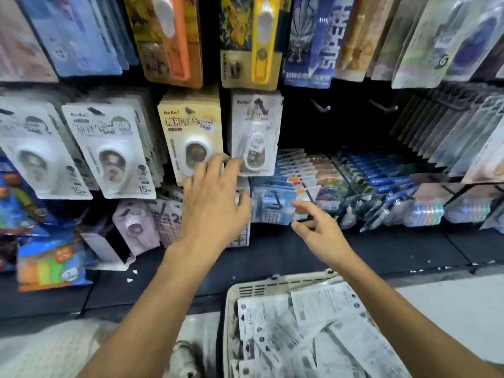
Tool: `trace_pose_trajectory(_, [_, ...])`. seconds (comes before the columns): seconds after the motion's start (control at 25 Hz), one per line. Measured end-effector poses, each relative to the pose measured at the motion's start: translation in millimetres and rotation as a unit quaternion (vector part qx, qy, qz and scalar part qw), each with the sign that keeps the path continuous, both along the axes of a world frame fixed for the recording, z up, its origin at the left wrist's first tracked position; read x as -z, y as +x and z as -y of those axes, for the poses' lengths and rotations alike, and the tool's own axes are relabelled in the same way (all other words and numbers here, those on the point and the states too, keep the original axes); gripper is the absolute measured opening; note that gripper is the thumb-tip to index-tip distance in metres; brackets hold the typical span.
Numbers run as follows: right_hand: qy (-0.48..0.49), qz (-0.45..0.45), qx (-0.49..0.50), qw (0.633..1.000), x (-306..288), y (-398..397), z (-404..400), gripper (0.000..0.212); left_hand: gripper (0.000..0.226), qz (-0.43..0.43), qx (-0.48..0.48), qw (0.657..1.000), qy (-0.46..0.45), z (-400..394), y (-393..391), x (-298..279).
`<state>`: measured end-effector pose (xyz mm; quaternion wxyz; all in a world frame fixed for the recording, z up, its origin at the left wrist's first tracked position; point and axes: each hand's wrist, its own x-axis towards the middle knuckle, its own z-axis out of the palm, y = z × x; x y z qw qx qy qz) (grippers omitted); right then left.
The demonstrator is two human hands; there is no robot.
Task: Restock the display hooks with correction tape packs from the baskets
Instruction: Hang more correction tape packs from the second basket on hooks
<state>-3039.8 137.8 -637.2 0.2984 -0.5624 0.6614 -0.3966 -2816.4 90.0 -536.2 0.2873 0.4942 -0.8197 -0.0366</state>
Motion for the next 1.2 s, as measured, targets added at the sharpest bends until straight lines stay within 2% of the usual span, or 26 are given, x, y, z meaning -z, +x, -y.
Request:
trace_pose_trajectory(0.04, [0.059,-0.019,0.01,0.998,25.3,-12.7,-24.2,0.029,0.049,0.019,0.051,0.997,0.058,-3.6,-8.3,13.6])
trace_pose_trajectory(0.12, [0.209,-0.135,-0.02,0.968,65.4,-38.1,-62.6,0.024,0.049,0.126,0.146,0.962,0.191,-11.4,-21.6,48.7])
trace_pose_trajectory(0.2, [0.337,-0.301,-0.098,0.887,97.6,-57.9,-95.9,0.055,0.05,0.288,0.228,0.889,0.272,-26.6,-29.5,96.9])
trace_pose_trajectory(0.28, [0.355,-0.434,-0.172,0.81,124.7,-70.7,-118.5,0.082,0.052,0.401,0.263,0.814,0.326,-43.0,-26.2,143.3])
trace_pose_trajectory(0.32, [0.338,-0.468,-0.177,0.797,135.2,-73.9,-124.4,0.087,0.052,0.429,0.265,0.791,0.347,-49.2,-22.6,161.3])
trace_pose_trajectory(0.4, [0.303,-0.481,-0.117,0.814,145.9,-79.7,-125.6,0.083,0.053,0.441,0.259,0.784,0.353,-52.5,-16.8,185.3])
trace_pose_trajectory(0.52, [0.234,-0.489,-0.062,0.838,137.3,-87.5,-116.6,0.05,0.053,0.39,0.231,0.832,0.319,-48.6,-19.6,197.5])
trace_pose_trajectory(0.6, [0.169,-0.496,-0.074,0.849,115.8,-85.3,-106.5,0.028,0.062,0.286,0.219,0.878,0.314,-48.5,-30.3,197.4])
trace_pose_trajectory(0.64, [0.132,-0.472,-0.086,0.867,102.3,-77.4,-98.1,0.017,0.076,0.215,0.219,0.892,0.332,-50.3,-36.5,194.5])
trace_pose_trajectory(0.72, [0.066,-0.362,-0.127,0.921,78.6,-49.4,-79.5,0.015,0.095,0.086,0.21,0.895,0.384,-55.0,-47.4,187.1])
trace_pose_trajectory(0.76, [0.039,-0.277,-0.135,0.951,68.3,-34.2,-72.8,0.016,0.086,0.047,0.201,0.892,0.401,-54.8,-50.6,186.5])
trace_pose_trajectory(0.8, [0.018,-0.194,-0.121,0.973,60.2,-24.7,-69.3,0.016,0.063,0.031,0.184,0.892,0.411,-53.9,-53.6,188.1])
trace_pose_trajectory(0.84, [0.015,-0.142,-0.092,0.985,57.0,-22.5,-67.9,0.016,0.038,0.029,0.158,0.896,0.413,-53.3,-55.9,188.5])
trace_pose_trajectory(0.88, [0.043,-0.15,-0.068,0.985,56.2,-28.7,-69.3,0.017,0.022,0.023,0.129,0.901,0.413,-52.8,-56.8,188.1])
trace_pose_trajectory(0.92, [0.108,-0.225,-0.056,0.967,59.5,-41.8,-73.7,0.023,0.016,0.009,0.102,0.903,0.417,-51.3,-56.1,188.0])
trace_pose_trajectory(0.96, [0.222,-0.303,-0.062,0.925,64.8,-56.3,-82.3,0.037,0.013,-0.009,0.08,0.902,0.424,-49.4,-55.3,187.5])
trace_pose_trajectory(1.04, [0.462,-0.353,-0.11,0.806,76.0,-71.8,-107.0,0.082,0.021,-0.054,0.061,0.899,0.431,-46.3,-54.9,186.2])
trace_pose_trajectory(1.08, [0.526,-0.362,-0.132,0.758,82.4,-70.2,-118.1,0.101,0.029,-0.067,0.057,0.901,0.425,-44.5,-54.2,186.7])
trace_pose_trajectory(1.12, [0.546,-0.383,-0.148,0.73,89.4,-63.0,-127.2,0.108,0.033,-0.069,0.054,0.904,0.418,-42.9,-53.2,187.7])
trace_pose_trajectory(1.16, [0.537,-0.427,-0.156,0.711,94.1,-53.4,-132.6,0.1,0.034,-0.064,0.052,0.908,0.412,-42.0,-52.4,188.1])
trace_pose_trajectory(1.2, [0.498,-0.489,-0.155,0.699,96.1,-45.1,-133.5,0.083,0.033,-0.058,0.052,0.911,0.405,-41.5,-52.2,188.9])
